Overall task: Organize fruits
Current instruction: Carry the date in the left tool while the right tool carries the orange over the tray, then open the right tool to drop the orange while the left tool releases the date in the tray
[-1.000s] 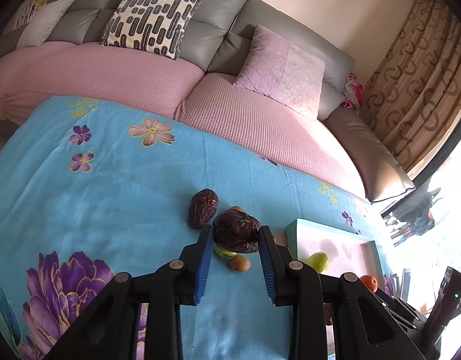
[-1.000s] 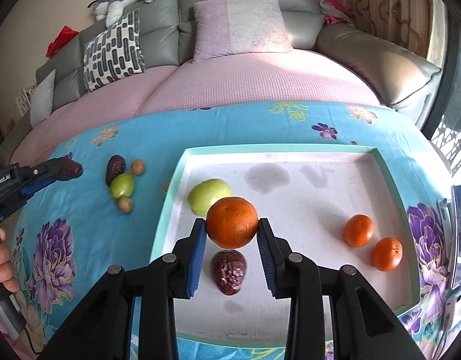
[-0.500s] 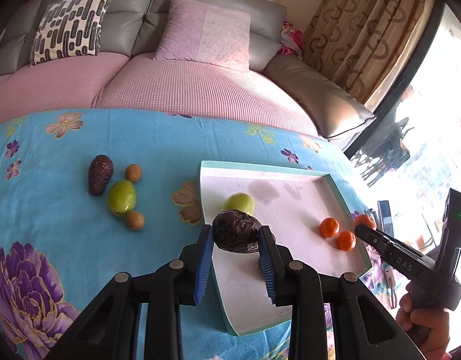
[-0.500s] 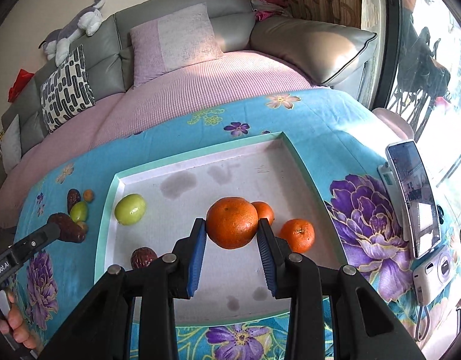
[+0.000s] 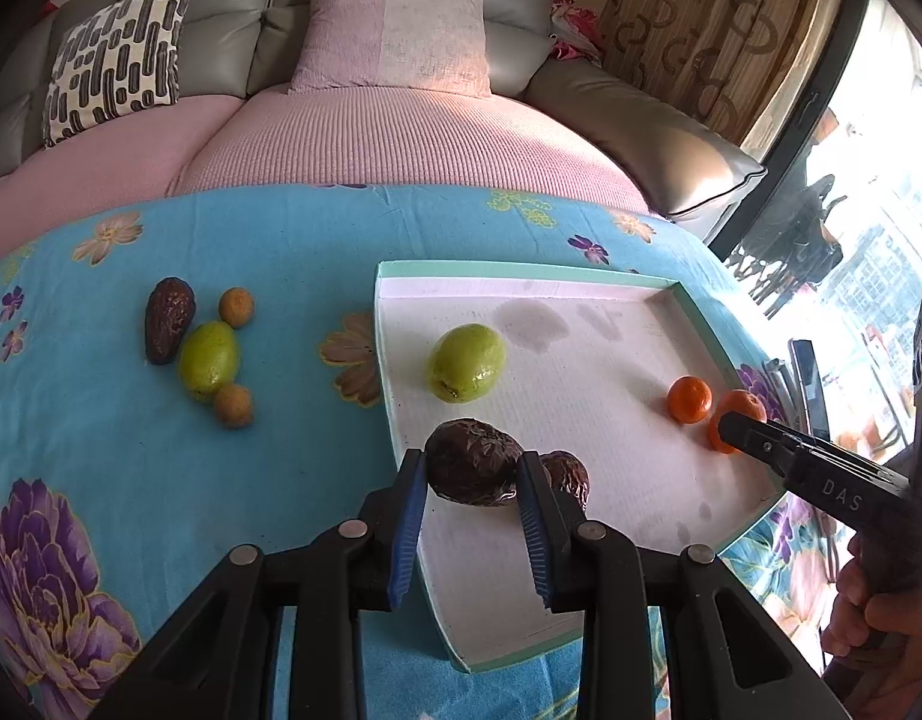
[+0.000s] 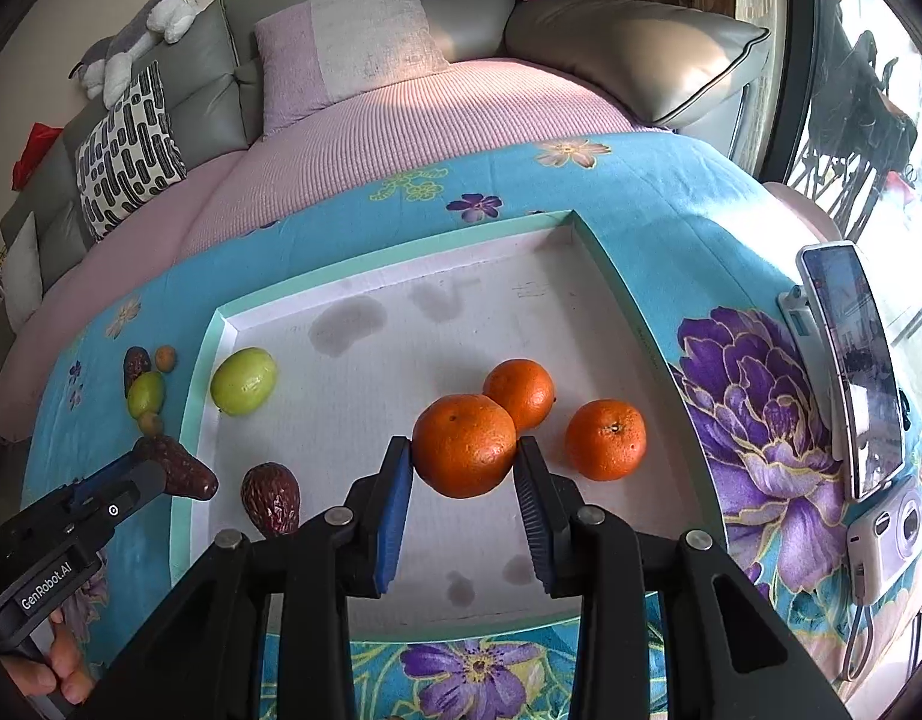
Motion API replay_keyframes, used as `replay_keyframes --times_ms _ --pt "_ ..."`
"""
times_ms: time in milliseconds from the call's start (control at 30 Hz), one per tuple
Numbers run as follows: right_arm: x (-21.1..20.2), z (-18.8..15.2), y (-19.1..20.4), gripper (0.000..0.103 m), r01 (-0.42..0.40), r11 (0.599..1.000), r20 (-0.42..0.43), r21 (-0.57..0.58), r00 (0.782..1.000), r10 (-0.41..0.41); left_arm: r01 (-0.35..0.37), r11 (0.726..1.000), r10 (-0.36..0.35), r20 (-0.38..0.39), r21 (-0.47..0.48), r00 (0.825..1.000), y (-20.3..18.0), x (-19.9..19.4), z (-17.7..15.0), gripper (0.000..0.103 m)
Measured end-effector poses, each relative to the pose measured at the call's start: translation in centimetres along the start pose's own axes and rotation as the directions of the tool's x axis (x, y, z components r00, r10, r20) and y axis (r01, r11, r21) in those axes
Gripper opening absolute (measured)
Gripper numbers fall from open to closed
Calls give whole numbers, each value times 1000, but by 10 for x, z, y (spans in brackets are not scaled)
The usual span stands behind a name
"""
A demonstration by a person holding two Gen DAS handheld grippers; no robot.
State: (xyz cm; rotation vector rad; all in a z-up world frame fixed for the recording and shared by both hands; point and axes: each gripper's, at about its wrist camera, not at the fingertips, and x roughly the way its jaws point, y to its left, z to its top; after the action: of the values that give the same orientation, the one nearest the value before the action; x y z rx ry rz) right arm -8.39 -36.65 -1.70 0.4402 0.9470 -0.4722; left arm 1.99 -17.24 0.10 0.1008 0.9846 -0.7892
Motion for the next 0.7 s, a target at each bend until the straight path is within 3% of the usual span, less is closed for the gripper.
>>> replay_keyframes --times_ms 300,700 --pt "22 -7 -2 36 18 1000 -89 -8 996 -19 -35 999 36 -55 30 998 -8 15 -7 32" --pt "34 -9 -1 36 45 998 -139 -34 989 -49 -53 998 55 -104 30 993 -7 26 -11 33"
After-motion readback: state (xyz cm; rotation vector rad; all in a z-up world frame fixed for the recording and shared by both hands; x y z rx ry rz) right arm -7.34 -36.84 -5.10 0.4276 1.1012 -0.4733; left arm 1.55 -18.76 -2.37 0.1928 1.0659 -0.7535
